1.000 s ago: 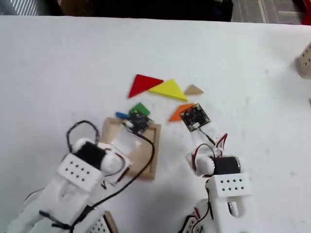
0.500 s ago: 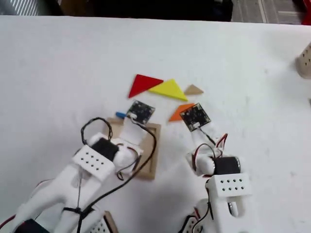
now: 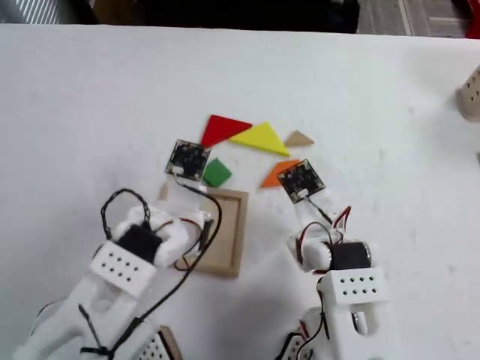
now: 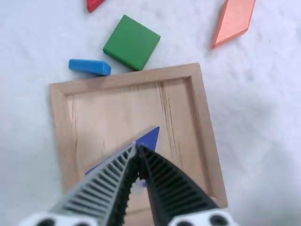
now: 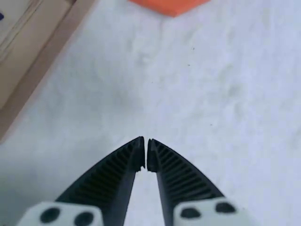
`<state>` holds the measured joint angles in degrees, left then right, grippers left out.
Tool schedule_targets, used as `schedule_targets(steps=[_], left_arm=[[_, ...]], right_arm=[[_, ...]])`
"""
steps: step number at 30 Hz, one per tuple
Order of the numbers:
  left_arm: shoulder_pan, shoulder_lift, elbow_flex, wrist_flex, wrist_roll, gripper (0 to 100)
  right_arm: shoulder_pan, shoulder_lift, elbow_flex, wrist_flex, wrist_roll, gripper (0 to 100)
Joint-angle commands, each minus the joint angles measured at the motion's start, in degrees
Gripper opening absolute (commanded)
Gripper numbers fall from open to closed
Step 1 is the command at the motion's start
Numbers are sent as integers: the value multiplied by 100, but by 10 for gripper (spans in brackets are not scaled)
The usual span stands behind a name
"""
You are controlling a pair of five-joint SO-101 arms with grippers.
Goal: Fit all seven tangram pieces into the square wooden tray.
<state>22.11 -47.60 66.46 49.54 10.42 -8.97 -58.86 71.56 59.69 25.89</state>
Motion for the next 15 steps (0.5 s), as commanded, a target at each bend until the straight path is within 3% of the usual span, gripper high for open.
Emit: schedule_targets(steps=[1, 6, 11, 15], left_arm=[[-40, -391, 536, -1187, 396, 24], [-66, -391, 914, -2286, 1477, 24], [-171, -277, 905, -2426, 1644, 24], [-233, 637, 756, -2760, 1644, 24]], right_arm=[[84, -48, -53, -92, 53, 17], [84, -48, -53, -92, 53, 17], [84, -48, -53, -84, 53, 17], [84, -48, -53, -84, 53, 17]])
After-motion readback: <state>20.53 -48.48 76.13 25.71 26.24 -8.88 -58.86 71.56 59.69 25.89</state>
